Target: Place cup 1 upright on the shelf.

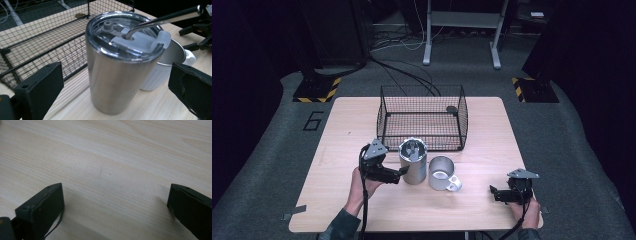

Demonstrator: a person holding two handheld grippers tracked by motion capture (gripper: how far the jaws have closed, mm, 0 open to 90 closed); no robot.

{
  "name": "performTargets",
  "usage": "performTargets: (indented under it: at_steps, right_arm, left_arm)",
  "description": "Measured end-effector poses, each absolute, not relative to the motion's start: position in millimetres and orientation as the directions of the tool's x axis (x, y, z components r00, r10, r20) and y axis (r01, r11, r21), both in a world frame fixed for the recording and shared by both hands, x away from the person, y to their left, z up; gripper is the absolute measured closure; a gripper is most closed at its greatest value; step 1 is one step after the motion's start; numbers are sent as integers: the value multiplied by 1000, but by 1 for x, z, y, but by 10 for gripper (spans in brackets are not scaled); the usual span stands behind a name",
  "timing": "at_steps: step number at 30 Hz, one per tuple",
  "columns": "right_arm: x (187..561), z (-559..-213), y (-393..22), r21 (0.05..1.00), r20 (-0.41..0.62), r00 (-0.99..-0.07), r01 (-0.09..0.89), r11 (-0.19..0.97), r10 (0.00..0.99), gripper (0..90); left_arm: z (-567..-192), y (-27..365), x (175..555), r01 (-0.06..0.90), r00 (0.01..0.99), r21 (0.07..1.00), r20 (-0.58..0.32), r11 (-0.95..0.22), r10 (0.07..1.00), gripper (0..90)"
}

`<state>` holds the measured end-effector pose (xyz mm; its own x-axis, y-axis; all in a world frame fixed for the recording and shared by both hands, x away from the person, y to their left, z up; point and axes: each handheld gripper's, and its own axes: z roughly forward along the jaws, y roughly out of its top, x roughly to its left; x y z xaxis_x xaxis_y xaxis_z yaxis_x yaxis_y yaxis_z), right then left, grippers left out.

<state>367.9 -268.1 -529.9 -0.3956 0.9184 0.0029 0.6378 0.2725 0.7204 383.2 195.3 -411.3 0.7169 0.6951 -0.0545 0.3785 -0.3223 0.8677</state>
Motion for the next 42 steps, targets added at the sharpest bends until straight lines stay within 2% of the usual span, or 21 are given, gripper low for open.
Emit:
performTargets:
  at_steps: [16,38,42]
  right_arm:
    - [368,-530,-268,725,-6,-401,629,281,916,8]
    - [368,-530,-268,725,-4,-400,630,279,916,10]
    - [368,-530,-268,724,-4,-401,630,279,916,10]
  left_arm:
    - [-414,173,404,367,747,874,-73,-318,661,0]
    - [-424,152,418,333,752,881,-34,-335,659,1]
    - [-425,151,418,317,750,889,-22,-331,661,26]
